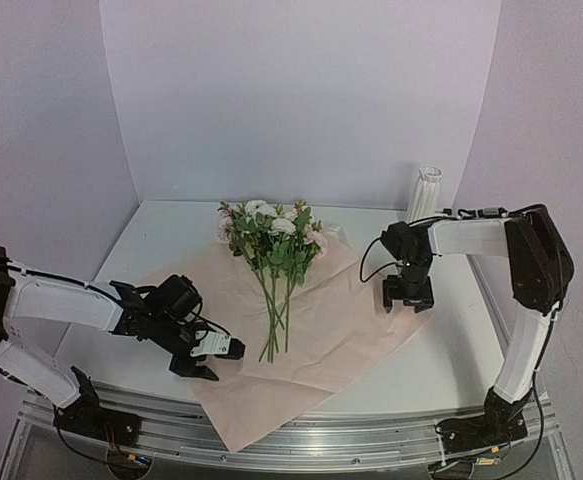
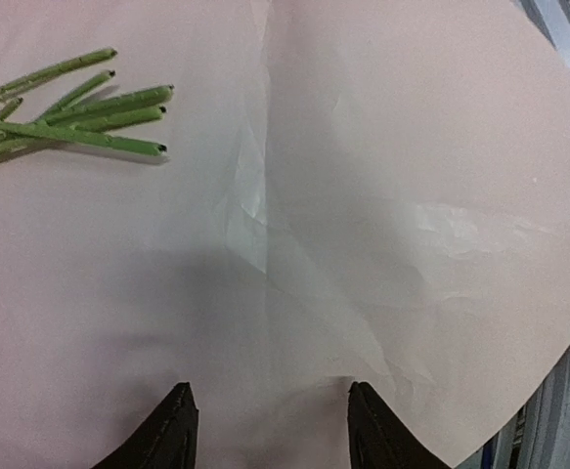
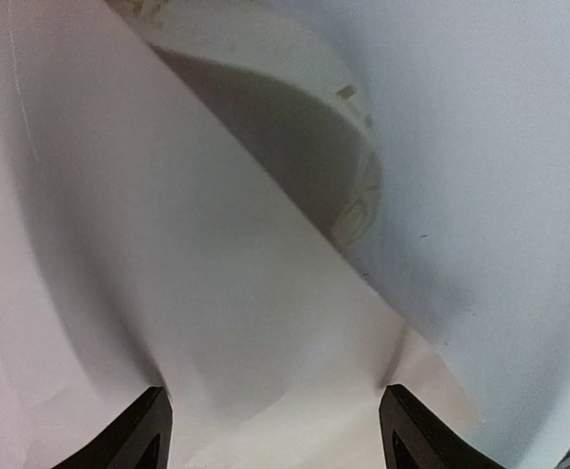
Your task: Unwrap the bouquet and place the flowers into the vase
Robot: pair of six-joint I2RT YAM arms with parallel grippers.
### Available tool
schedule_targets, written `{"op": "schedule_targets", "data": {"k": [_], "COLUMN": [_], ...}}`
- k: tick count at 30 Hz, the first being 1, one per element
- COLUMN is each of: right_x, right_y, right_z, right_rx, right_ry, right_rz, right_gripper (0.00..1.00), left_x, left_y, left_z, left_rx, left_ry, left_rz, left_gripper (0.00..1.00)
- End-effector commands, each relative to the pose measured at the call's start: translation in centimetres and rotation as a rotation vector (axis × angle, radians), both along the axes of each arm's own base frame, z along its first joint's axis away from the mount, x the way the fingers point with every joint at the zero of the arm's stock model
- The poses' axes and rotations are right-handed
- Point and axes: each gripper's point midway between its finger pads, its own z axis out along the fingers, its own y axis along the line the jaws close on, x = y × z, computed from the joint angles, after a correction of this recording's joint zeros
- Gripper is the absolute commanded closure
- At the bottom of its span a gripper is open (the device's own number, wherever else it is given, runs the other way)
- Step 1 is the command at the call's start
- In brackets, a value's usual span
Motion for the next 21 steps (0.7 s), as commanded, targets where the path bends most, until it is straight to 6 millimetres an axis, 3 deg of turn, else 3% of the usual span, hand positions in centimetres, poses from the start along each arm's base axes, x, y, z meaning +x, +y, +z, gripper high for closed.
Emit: {"op": "schedule_targets", "data": {"k": [1, 3, 5, 7, 11, 13, 16, 18, 21], "right_x": [2.9, 3.7, 4.6, 5.4, 7.3, 8.7, 10.3, 10.8, 11.2], "right_y": [-0.4, 0.9, 3.9, 8.1, 16.6, 20.1, 25.8, 27.2, 25.8], "right_z": [8.2, 11.0, 13.4, 14.4, 12.7, 12.1, 13.4, 12.6, 9.9], "right_rx": [-0.08, -0.076, -0.029, 0.041, 0.262, 0.335, 0.354, 0.355, 0.307], "right_ry": [-0.19, -0.272, -0.349, -0.387, -0.348, -0.367, -0.465, -0.471, -0.444], "right_rz": [-0.032, -0.033, -0.034, -0.024, -0.017, -0.003, 0.182, 0.208, 0.115], "right_gripper": [0.28, 0.31, 0.34, 0.39, 0.47, 0.52, 0.54, 0.55, 0.62], "left_x": [2.8, 4.5, 7.4, 10.9, 15.9, 17.1, 18.1, 18.2, 18.1], "left_y": [-3.0, -3.3, -2.9, -1.7, 1.3, 2.2, 3.8, 4.5, 4.9], "left_z": [7.9, 10.8, 13.1, 14.3, 14.8, 14.8, 13.7, 12.8, 12.2], "left_rx": [-0.211, -0.313, -0.422, -0.504, -0.633, -0.683, -0.718, -0.727, -0.735], "left_ry": [-0.012, 0.035, 0.113, 0.201, 0.318, 0.337, 0.402, 0.429, 0.422], "left_rz": [0.147, 0.256, 0.417, 0.621, 0.97, 1.073, 1.248, 1.308, 1.326], "left_gripper": [0.4, 0.35, 0.3, 0.28, 0.26, 0.26, 0.28, 0.3, 0.3]}}
